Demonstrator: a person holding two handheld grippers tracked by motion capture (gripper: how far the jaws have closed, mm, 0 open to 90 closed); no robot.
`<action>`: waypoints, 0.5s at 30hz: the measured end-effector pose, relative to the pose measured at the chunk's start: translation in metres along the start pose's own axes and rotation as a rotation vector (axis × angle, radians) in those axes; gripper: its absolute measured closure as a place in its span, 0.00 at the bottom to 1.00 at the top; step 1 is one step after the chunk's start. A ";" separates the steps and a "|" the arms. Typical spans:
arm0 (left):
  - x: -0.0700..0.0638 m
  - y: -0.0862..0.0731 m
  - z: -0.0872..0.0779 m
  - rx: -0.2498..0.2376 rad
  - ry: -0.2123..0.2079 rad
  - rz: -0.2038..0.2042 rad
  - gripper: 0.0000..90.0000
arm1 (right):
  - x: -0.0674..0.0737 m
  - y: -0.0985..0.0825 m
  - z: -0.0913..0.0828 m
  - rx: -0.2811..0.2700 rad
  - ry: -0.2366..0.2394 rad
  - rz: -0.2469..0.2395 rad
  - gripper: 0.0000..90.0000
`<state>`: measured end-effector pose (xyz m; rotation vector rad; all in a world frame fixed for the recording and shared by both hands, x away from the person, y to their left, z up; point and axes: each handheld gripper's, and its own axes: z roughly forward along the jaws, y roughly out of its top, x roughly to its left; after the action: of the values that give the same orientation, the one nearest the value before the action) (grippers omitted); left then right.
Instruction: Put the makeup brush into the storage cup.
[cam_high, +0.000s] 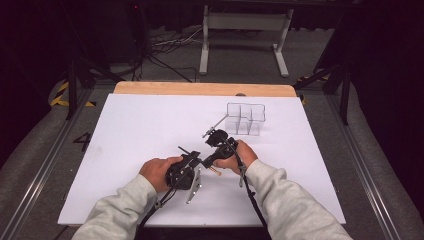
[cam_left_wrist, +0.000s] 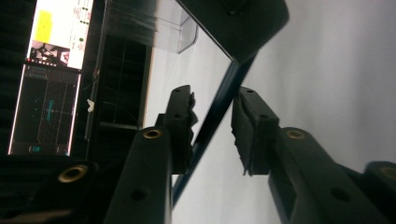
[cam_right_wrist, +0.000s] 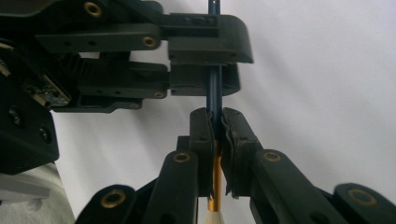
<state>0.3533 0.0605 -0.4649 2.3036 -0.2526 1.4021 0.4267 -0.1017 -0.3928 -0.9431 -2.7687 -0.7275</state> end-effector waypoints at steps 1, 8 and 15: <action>0.000 0.001 0.000 0.004 -0.014 0.002 0.80 | 0.001 0.000 0.000 0.007 0.001 -0.004 0.93; 0.000 0.001 0.001 0.011 -0.070 -0.007 0.92 | 0.001 0.001 -0.002 -0.014 0.000 0.001 0.93; 0.003 -0.003 0.001 -0.007 -0.115 -0.085 0.92 | 0.001 -0.001 -0.006 -0.040 -0.002 0.006 0.90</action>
<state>0.3566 0.0628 -0.4637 2.3635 -0.1916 1.2284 0.4254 -0.1043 -0.3878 -0.9598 -2.7617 -0.7844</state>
